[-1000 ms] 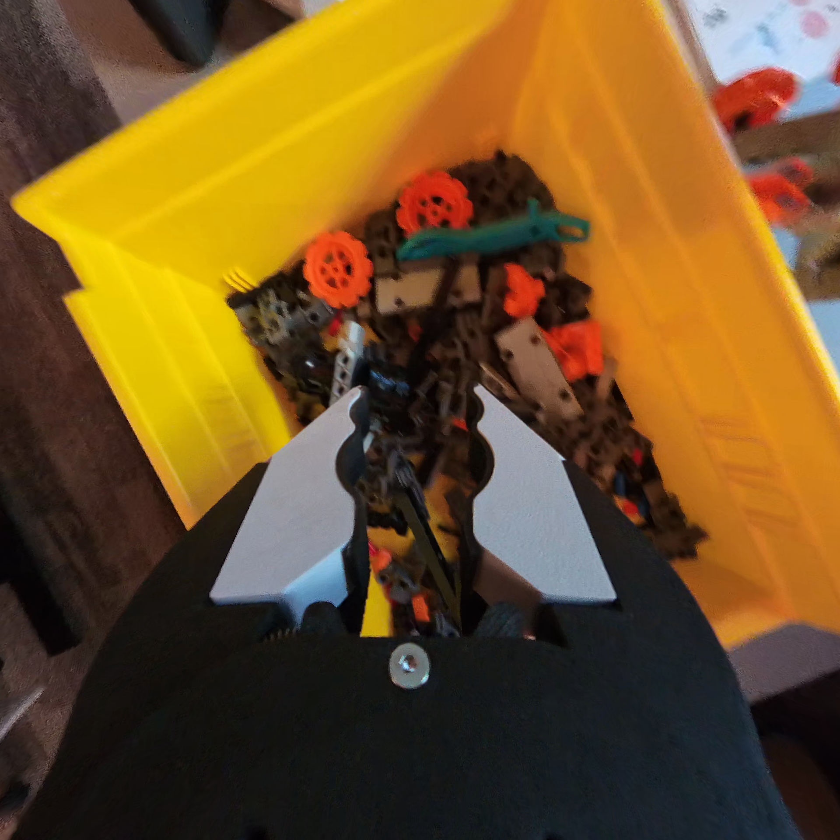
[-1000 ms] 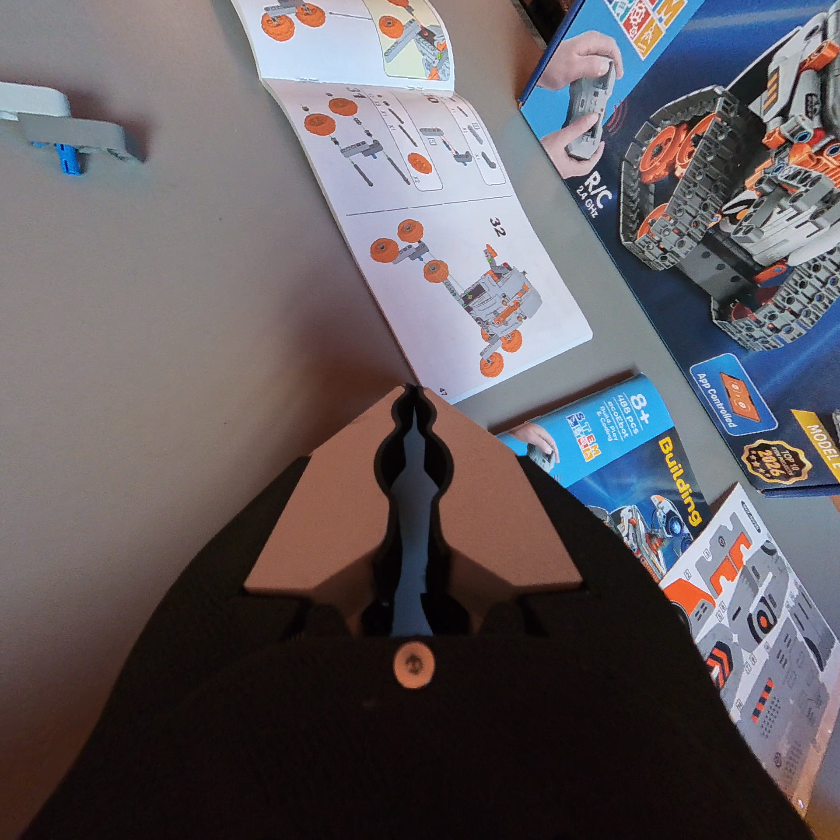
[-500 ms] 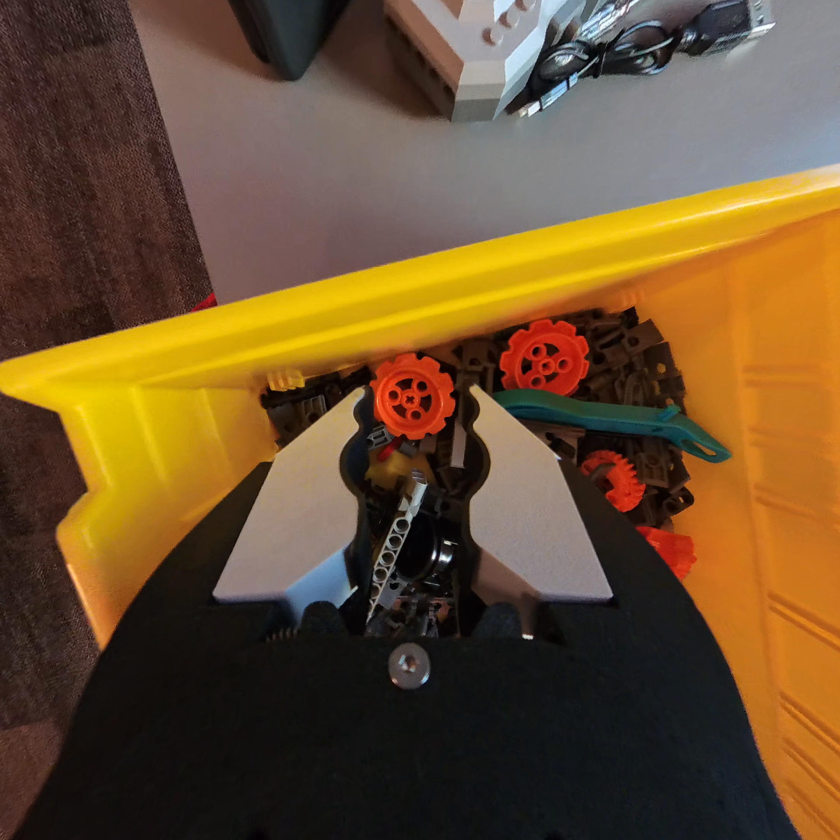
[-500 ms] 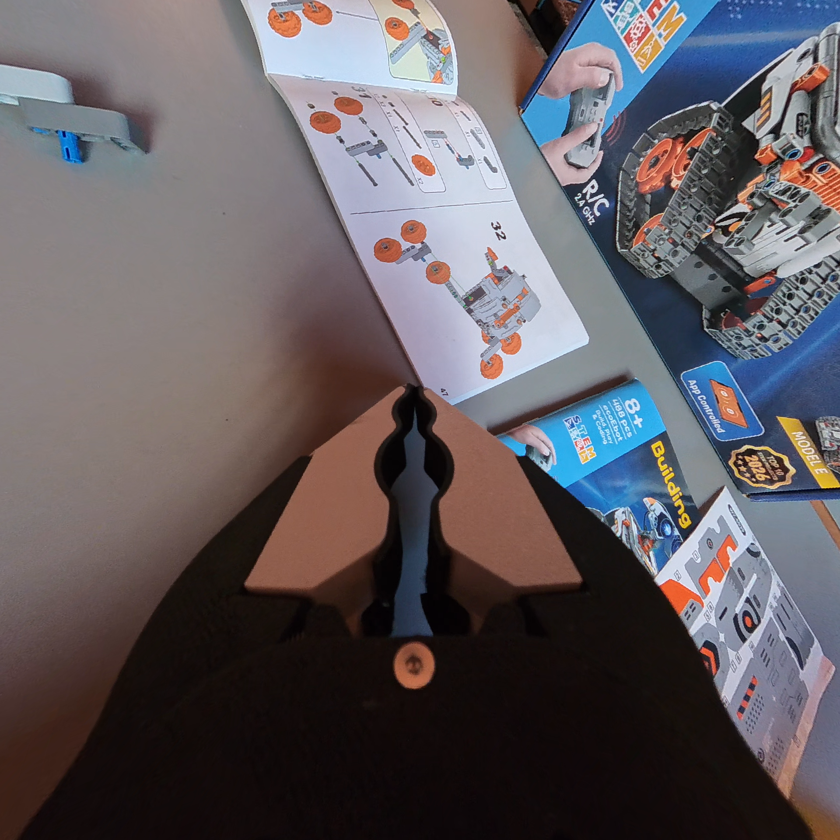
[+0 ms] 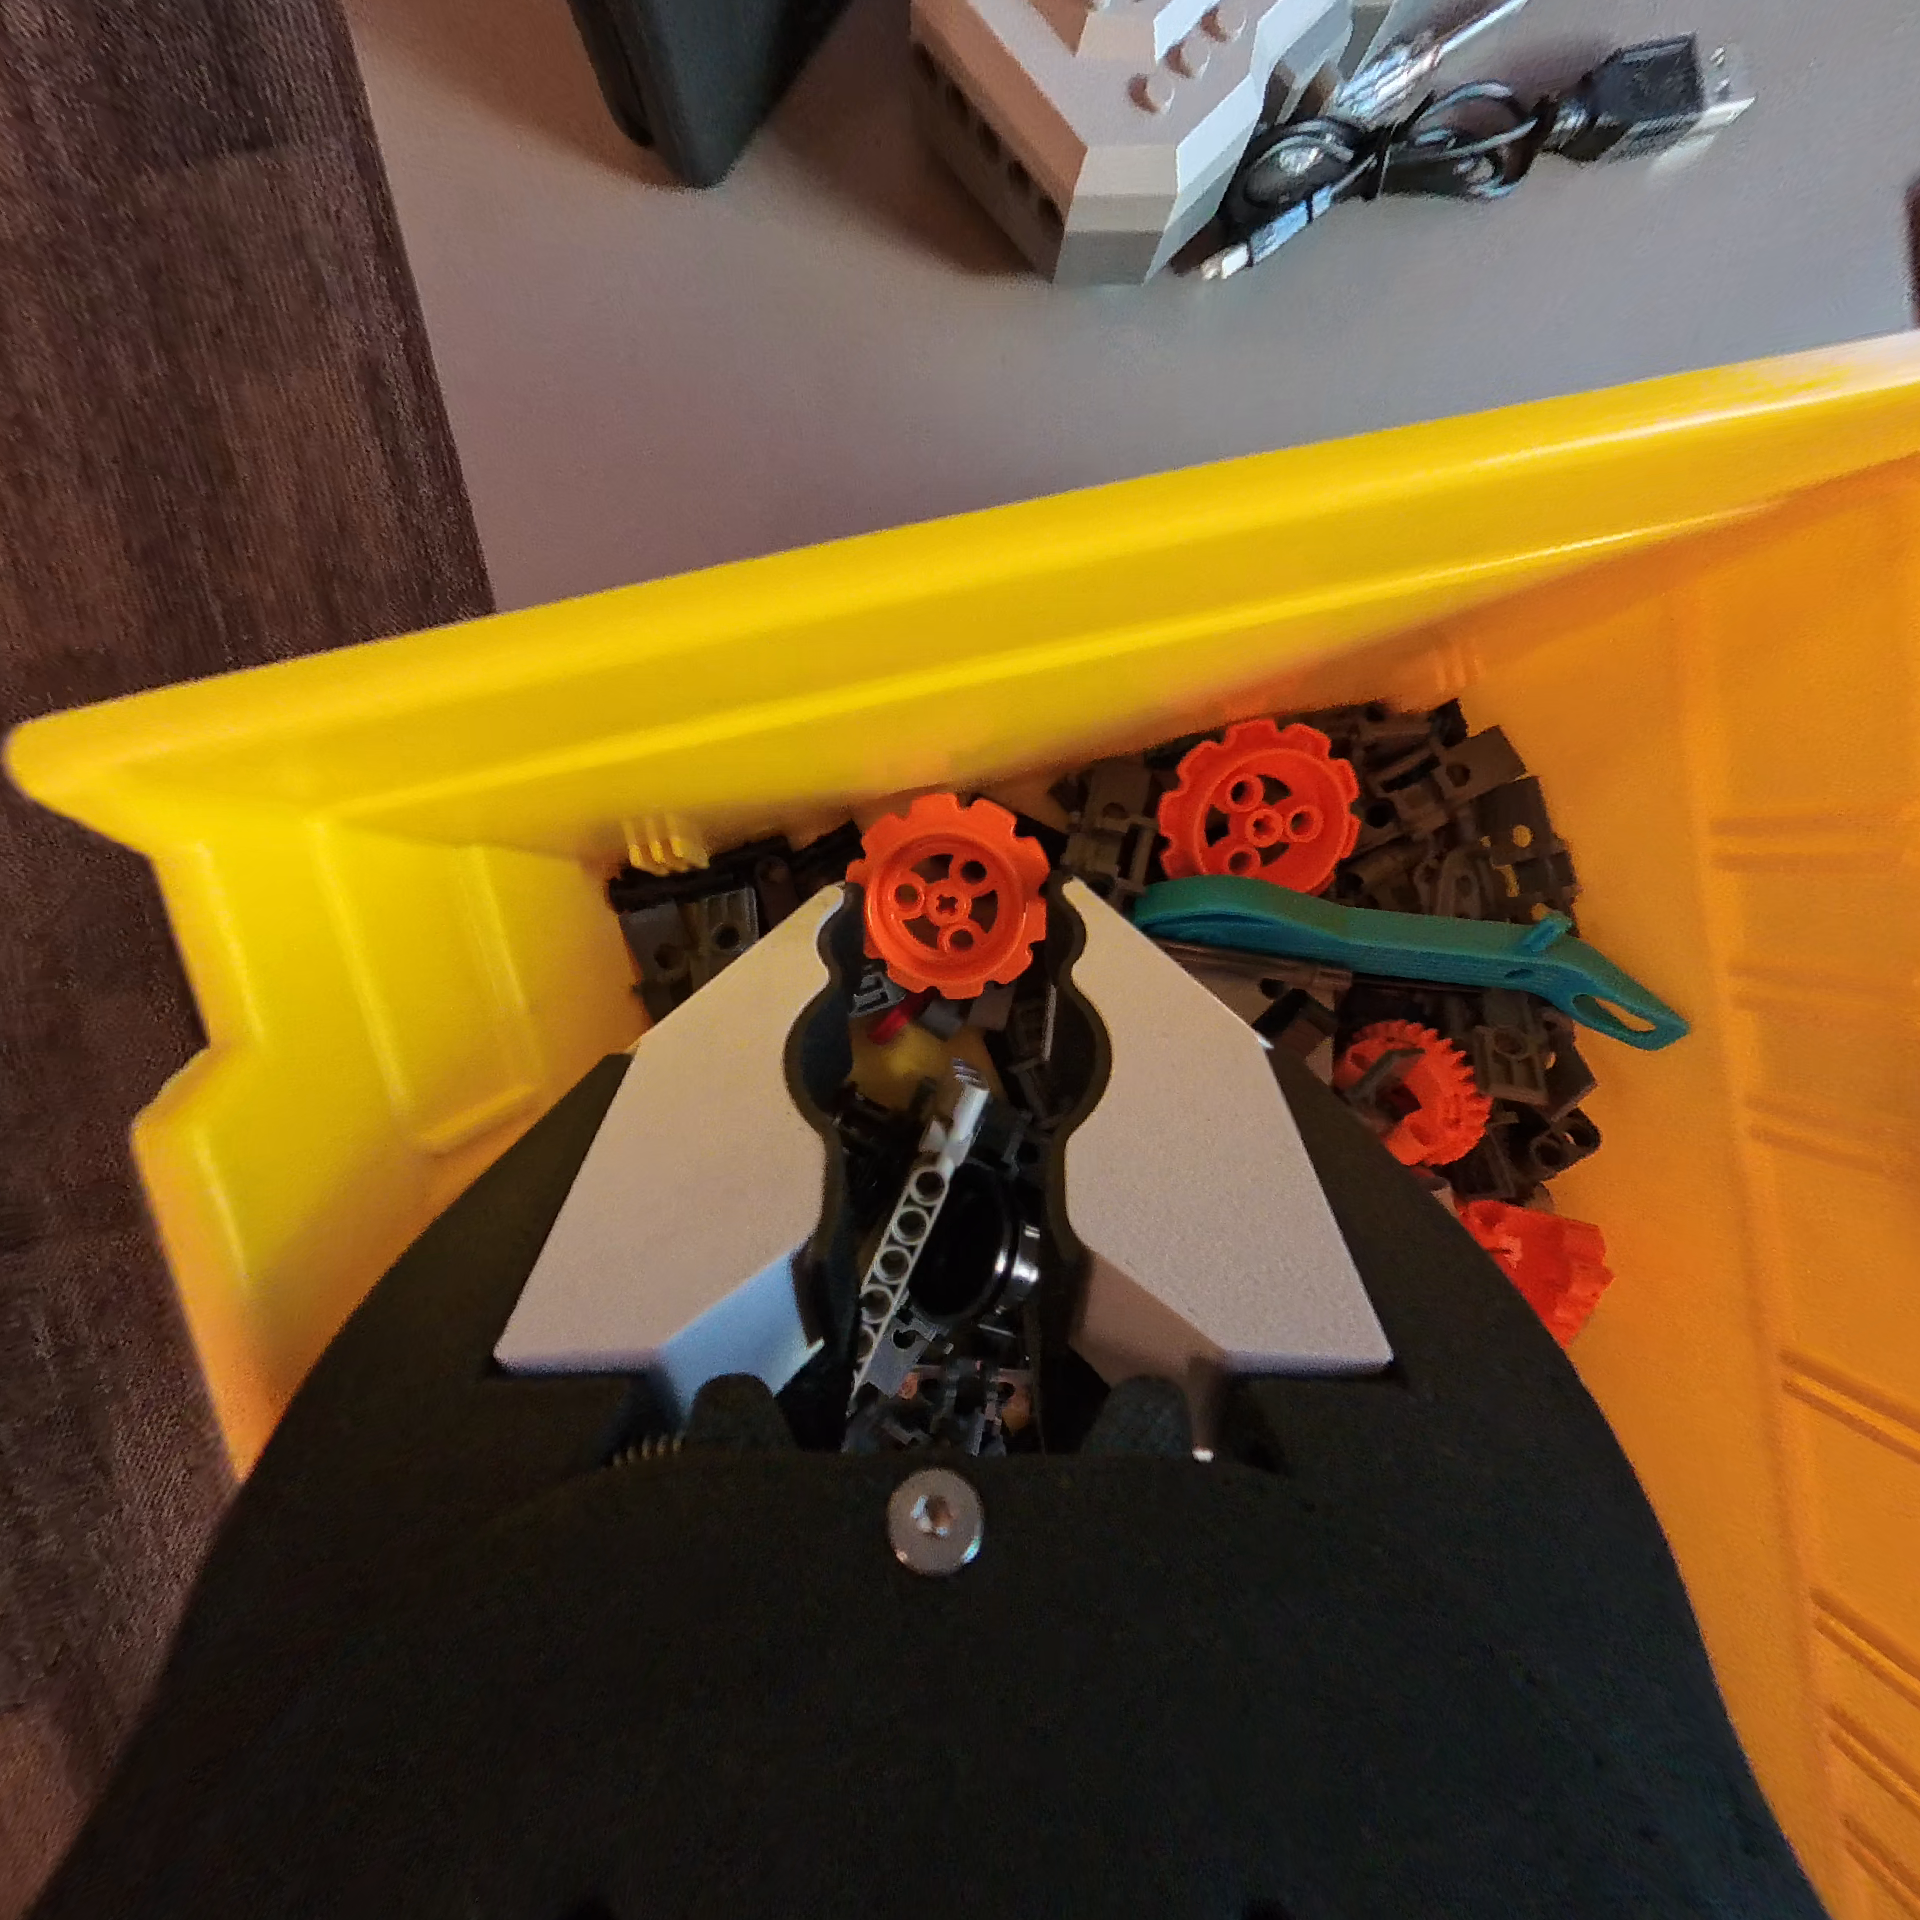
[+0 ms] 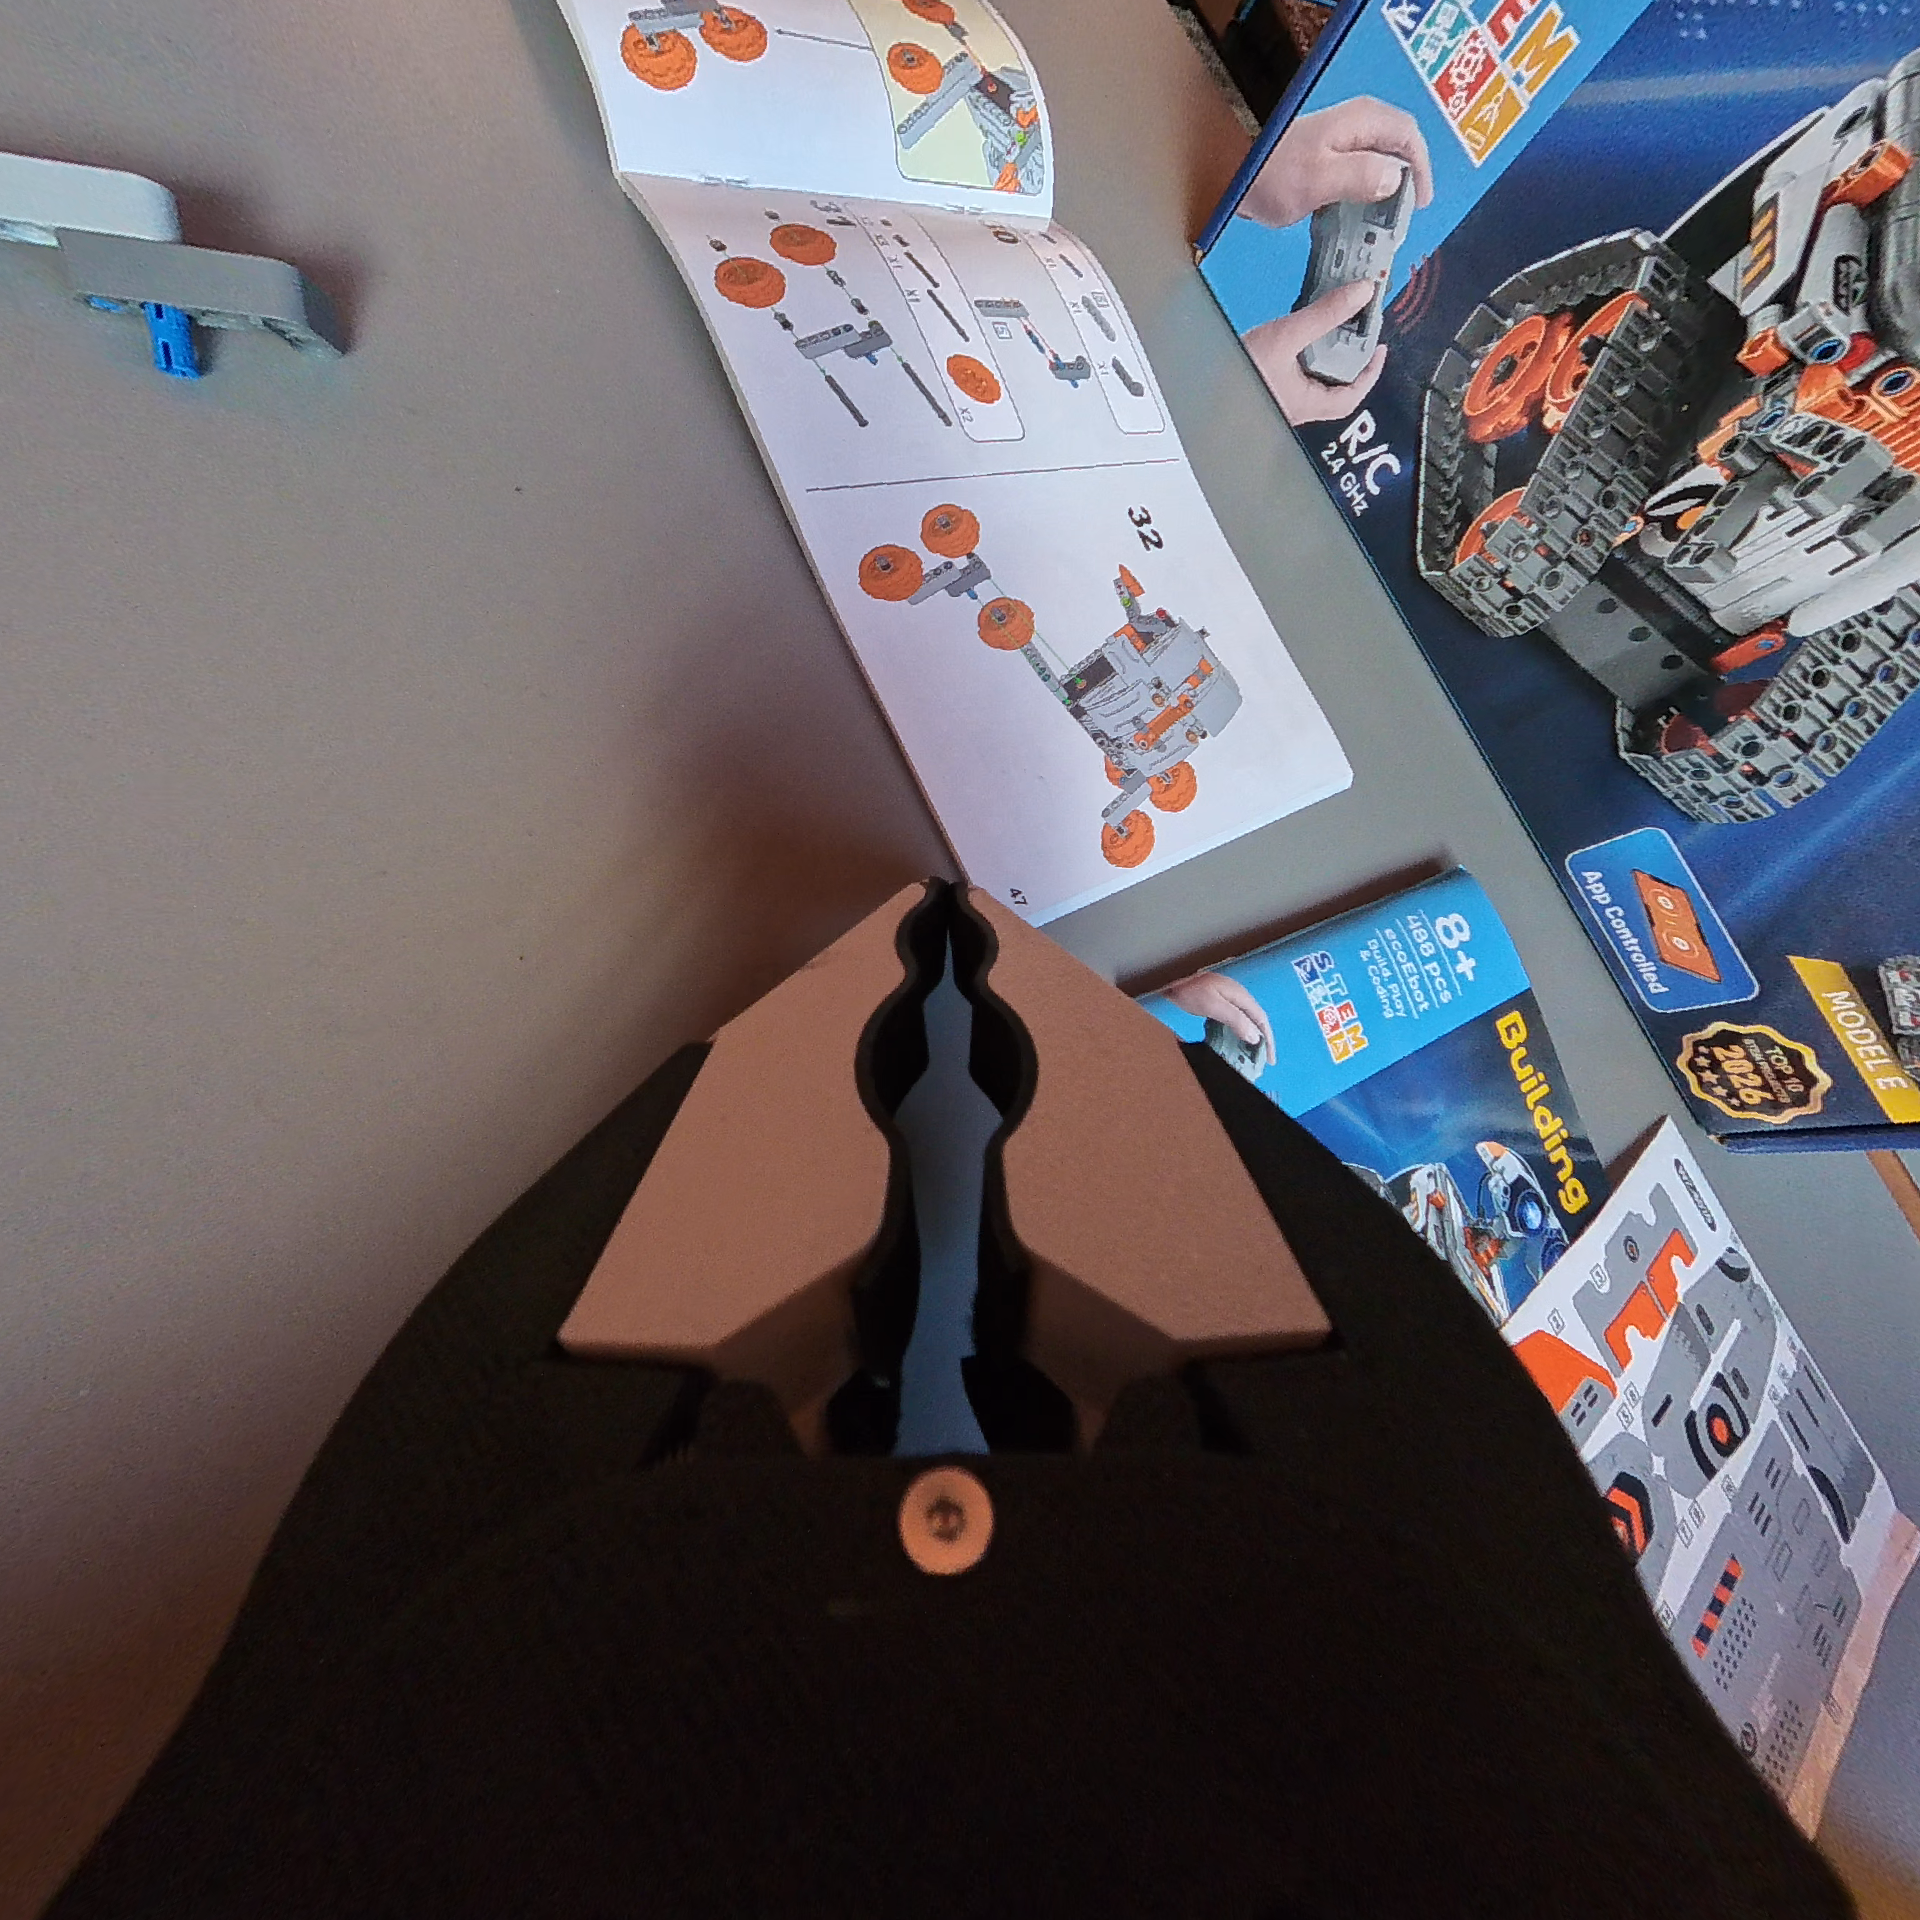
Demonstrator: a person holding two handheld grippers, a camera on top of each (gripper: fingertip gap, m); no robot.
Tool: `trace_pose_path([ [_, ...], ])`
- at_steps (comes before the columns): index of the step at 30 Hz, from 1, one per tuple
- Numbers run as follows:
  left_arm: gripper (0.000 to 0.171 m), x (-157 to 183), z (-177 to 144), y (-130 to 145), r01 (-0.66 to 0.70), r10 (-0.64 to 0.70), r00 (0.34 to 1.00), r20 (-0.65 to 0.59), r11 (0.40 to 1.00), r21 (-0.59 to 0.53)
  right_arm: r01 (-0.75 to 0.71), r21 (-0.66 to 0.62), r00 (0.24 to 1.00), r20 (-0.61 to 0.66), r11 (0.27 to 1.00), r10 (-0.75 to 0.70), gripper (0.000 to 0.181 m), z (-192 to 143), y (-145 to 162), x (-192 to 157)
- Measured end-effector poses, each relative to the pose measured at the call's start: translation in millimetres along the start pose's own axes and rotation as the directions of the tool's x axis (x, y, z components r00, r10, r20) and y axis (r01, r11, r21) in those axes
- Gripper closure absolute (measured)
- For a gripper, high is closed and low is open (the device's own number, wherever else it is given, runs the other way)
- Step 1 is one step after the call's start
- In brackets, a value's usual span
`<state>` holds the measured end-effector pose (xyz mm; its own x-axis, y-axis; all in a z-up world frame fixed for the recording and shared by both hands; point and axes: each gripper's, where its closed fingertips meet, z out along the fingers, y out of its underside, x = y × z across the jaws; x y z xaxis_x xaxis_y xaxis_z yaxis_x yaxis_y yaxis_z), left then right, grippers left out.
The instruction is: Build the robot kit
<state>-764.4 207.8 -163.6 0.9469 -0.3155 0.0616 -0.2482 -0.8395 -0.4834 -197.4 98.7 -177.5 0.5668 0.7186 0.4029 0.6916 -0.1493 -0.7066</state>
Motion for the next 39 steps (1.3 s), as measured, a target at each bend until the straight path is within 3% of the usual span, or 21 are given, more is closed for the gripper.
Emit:
trace_pose_path([
  [5, 0.138, 9, -35, -11, -0.037, 0.036, 0.999, 0.014, 0.995, 0.095, 0.001, 0.0, 1.0, 0.0, 1.0, -0.001, 0.181, 0, 0, 0],
  [9, 0.139, 47, -104, -27, -0.102, 0.105, 0.994, 0.001, 0.962, 0.255, -0.003, 0.0, 1.0, 0.004, 1.0, 0.003, 0.181, 0, 0, 0],
  [13, 0.139, 132, -188, -42, -0.255, 0.283, 0.959, -0.013, 0.881, 0.399, -0.011, -0.001, 1.0, 0.007, 1.0, 0.011, 0.181, 1, 0, 0],
  [16, 0.139, 223, -209, -38, -0.402, 0.468, 0.879, -0.089, 0.829, 0.389, -0.008, -0.003, 1.0, 0.008, 1.0, 0.008, 0.181, 1, -1, 0],
  [18, 0.139, 281, -198, -28, -0.515, 0.582, 0.802, -0.133, 0.787, 0.341, -0.002, 0.0, 1.0, 0.008, 1.0, 0.002, 0.181, 1, -1, -1],
  [21, 0.139, 351, -156, -9, -0.667, 0.714, 0.678, -0.178, 0.698, 0.262, 0.005, 0.006, 1.0, 0.022, 1.0, -0.005, 0.181, -1, -1, -4],
  [25, 0.139, 403, -84, 12, -0.763, 0.771, 0.586, -0.25, 0.629, 0.152, 0.015, 0.011, 0.999, 0.04, 1.0, -0.016, 0.181, -4, -2, -10],
  [31, 0.139, 418, -8, 22, -0.825, 0.797, 0.541, -0.267, 0.564, 0.012, 0.061, 0.0, 0.996, 0.067, 0.998, -0.061, 0.181, -4, -3, -17],
  [39, 0.139, 419, 10, 31, -0.824, 0.772, 0.547, -0.324, 0.565, -0.045, 0.038, 0.007, 0.994, 0.105, 0.999, -0.039, 0.181, -2, -7, -22],
])
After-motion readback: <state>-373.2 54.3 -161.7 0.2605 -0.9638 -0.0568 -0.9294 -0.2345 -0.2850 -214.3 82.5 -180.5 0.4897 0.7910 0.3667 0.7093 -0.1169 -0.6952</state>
